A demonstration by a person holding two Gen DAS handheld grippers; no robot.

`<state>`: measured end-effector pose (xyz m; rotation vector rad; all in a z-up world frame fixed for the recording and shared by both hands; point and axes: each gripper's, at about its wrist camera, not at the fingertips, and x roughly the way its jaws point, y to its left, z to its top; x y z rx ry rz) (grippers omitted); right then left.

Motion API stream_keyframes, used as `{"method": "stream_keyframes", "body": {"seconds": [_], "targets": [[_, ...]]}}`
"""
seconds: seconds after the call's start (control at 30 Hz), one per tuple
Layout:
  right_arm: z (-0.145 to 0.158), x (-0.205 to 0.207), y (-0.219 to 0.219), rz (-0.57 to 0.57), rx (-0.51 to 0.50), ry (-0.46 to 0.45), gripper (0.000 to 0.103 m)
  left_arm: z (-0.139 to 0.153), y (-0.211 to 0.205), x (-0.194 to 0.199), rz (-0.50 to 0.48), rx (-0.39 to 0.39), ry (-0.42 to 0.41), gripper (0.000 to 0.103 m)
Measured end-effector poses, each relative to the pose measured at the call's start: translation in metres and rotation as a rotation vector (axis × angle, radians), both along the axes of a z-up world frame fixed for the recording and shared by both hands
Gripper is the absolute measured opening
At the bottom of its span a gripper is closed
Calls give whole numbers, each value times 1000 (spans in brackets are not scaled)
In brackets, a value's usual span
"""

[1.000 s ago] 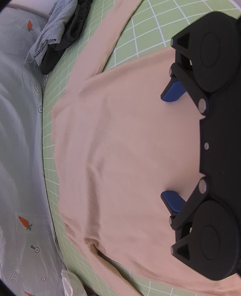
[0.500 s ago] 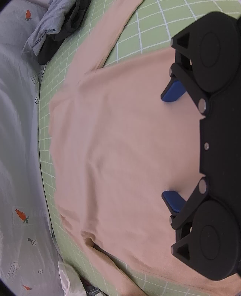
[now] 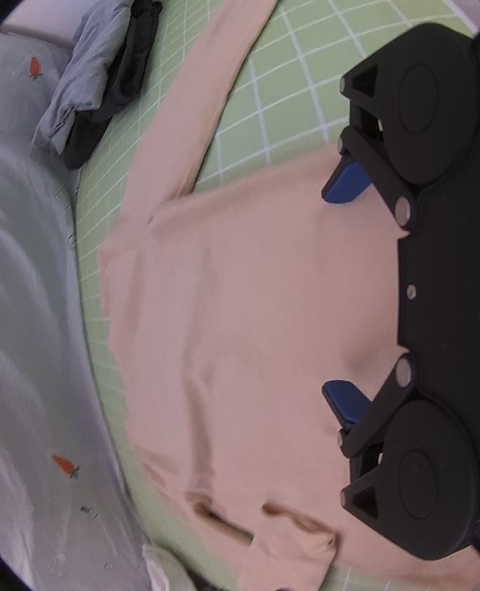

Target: Fold clothes

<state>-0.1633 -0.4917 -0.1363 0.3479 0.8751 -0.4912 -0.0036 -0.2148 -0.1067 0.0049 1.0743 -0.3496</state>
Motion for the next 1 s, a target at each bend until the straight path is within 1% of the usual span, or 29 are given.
{"method": "stream_keyframes", "body": {"seconds": [0.07, 0.17, 0.23, 0.27, 0.33, 0.43, 0.53, 0.57, 0.6, 0.63, 0.67, 0.7, 0.73, 0.83, 0.87, 0.9, 0.93, 0.97, 1.0], "targets": [[5, 9, 7, 22, -5, -16, 102, -4, 9, 3, 11, 57, 27, 77], [12, 31, 25, 101, -1, -45, 99, -8, 27, 3, 31, 62, 53, 77], [13, 47, 41, 167, 11, -58, 97, -11, 35, 5, 44, 82, 65, 78], [13, 56, 50, 201, 17, -63, 94, -13, 39, 7, 50, 95, 70, 78], [11, 72, 68, 265, 22, -64, 90, -17, 46, 10, 63, 121, 80, 83], [6, 96, 91, 336, 30, -58, 83, -22, 56, 15, 65, 148, 89, 84], [1, 113, 104, 354, 53, -52, 72, -26, 64, 20, 63, 169, 97, 87], [0, 116, 107, 357, 65, -52, 64, -28, 67, 22, 61, 173, 98, 87], [-3, 121, 109, 357, 74, -49, 60, -30, 68, 24, 59, 175, 101, 88], [-4, 123, 112, 355, 73, -49, 60, -32, 69, 26, 55, 176, 106, 89], [-4, 125, 114, 355, 64, -51, 57, -34, 71, 28, 50, 177, 112, 90], [-5, 126, 116, 355, 56, -53, 51, -36, 71, 30, 45, 178, 119, 93], [-4, 127, 118, 355, 50, -53, 48, -38, 72, 33, 40, 178, 128, 94], [-4, 128, 121, 366, 37, -49, 36, -43, 70, 38, 29, 194, 142, 95], [-4, 128, 121, 370, 25, -45, 25, -44, 69, 39, 27, 199, 139, 96], [-4, 129, 122, 373, 6, -37, 17, -44, 68, 40, 23, 202, 137, 96], [-3, 129, 122, 374, -2, -35, 15, -44, 67, 40, 20, 203, 135, 96], [-2, 128, 121, 370, -5, -38, 8, -44, 65, 41, 16, 203, 133, 96], [-2, 127, 120, 364, -6, -43, 5, -44, 64, 41, 12, 203, 131, 96]]}}
